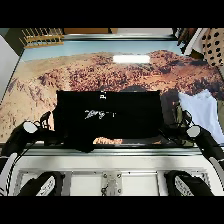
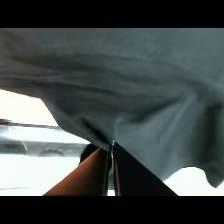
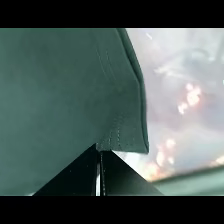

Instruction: Fold the clothes and pants, and hang the long-sleeved shirts on hangers.

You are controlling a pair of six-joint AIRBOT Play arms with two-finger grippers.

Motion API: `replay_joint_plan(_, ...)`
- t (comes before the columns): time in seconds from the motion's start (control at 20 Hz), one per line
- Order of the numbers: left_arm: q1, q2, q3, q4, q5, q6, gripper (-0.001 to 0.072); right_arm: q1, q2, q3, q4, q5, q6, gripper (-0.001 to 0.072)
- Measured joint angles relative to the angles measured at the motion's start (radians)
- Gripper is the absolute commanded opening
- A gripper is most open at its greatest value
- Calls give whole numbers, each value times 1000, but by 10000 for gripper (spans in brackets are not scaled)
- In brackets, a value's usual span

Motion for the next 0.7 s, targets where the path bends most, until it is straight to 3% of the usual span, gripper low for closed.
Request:
replay_joint_plan(0.35, 84, 157, 152, 37, -204, 41, 10, 0, 15, 212, -207, 336, -8, 12)
replay_joint_plan(0.7, 61, 19, 349, 39, -224, 87, 10, 10, -155, 440, -245, 430, -19, 12)
